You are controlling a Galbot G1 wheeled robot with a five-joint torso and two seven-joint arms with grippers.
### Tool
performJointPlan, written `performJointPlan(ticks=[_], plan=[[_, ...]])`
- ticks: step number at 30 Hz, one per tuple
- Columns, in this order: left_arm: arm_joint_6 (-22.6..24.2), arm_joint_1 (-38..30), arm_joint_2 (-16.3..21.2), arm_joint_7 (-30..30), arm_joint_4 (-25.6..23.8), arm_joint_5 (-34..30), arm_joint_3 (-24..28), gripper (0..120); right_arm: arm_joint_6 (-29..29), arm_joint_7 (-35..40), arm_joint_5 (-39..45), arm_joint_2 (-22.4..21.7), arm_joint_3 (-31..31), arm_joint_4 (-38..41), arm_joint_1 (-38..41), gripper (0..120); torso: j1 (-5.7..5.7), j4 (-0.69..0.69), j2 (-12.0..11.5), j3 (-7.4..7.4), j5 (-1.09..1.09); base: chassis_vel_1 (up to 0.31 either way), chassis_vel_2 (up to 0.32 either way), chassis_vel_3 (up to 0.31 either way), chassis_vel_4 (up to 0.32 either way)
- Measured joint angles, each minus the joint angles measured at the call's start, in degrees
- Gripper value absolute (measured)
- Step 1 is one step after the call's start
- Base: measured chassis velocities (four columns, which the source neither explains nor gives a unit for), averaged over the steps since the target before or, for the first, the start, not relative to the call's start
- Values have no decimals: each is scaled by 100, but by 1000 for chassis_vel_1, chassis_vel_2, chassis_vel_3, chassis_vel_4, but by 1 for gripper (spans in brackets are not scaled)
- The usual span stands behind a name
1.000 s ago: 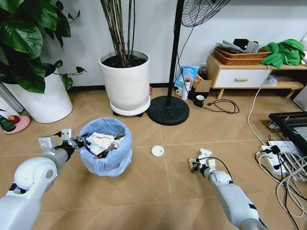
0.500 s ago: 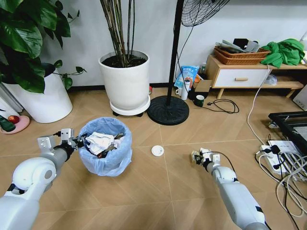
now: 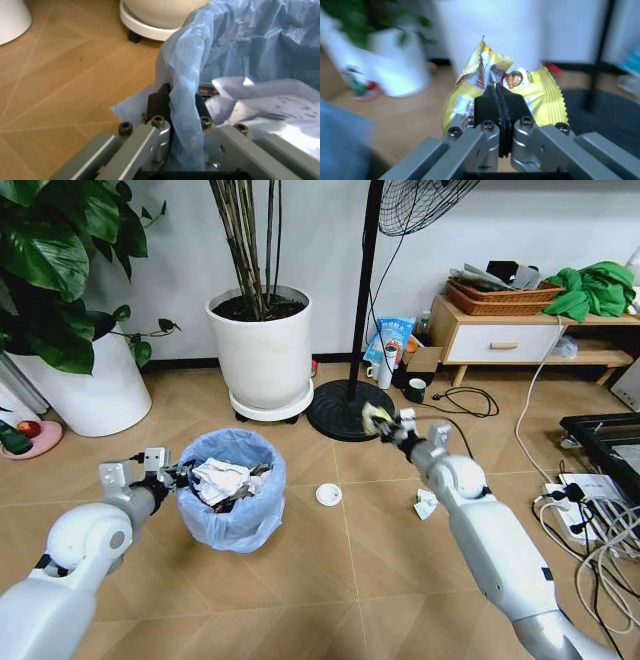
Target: Pick up the trash bin and place the garbage on the floor into it.
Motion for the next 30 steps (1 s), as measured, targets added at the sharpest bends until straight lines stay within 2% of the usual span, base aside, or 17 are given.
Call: performJointPlan(ticks=[1, 3, 11, 15, 21, 22, 23, 25, 29, 30], plan=[[0, 0, 0, 0, 0, 0, 0, 0, 0, 0, 0, 0, 0, 0, 0, 0, 0, 0, 0, 0, 0, 0, 0, 0, 0], [4, -132, -36, -16, 73, -2, 126, 0, -187, 1, 307, 55, -387, 366, 222, 0, 0, 0, 0, 0, 2, 0, 0, 0, 0], [20, -493, -163, -170, 193, -55, 498, 0, -395, 58, 866, 201, -1408, 837, 624, 0, 0, 1, 0, 0, 2, 0, 0, 0, 0], [26, -648, -245, -231, 239, -73, 643, 0, -403, 86, 819, 235, -1844, 817, 699, 0, 0, 0, 0, 0, 2, 0, 0, 0, 0], [31, -745, -271, -267, 262, -92, 693, 0, -427, 110, 551, 246, -2043, 673, 711, 0, 0, 0, 0, 0, 2, 0, 0, 0, 0], [33, -749, -271, -268, 262, -96, 693, 0, -434, 111, 513, 242, -2050, 661, 711, 1, 0, 0, 0, 0, 2, 0, 0, 0, 0], [36, -750, -271, -268, 262, -98, 693, 0, -437, 124, 428, 224, -2083, 620, 710, 10, 0, 0, 0, 0, 3, 0, 0, 0, 0], [36, -750, -271, -269, 262, -98, 695, 0, -434, 131, 386, 217, -2106, 597, 708, 12, 0, 0, 0, 0, 2, 0, 0, 0, 0], [37, -784, -283, -281, 264, -100, 734, 0, -366, 148, 241, 238, -2132, 485, 707, 33, 0, 0, 0, 0, 3, 0, 0, 0, 0], [37, -784, -283, -281, 264, -100, 734, 0, -366, 148, 241, 238, -2132, 485, 707, 33, 0, 0, 0, 0, 3, 0, 0, 0, 0]])
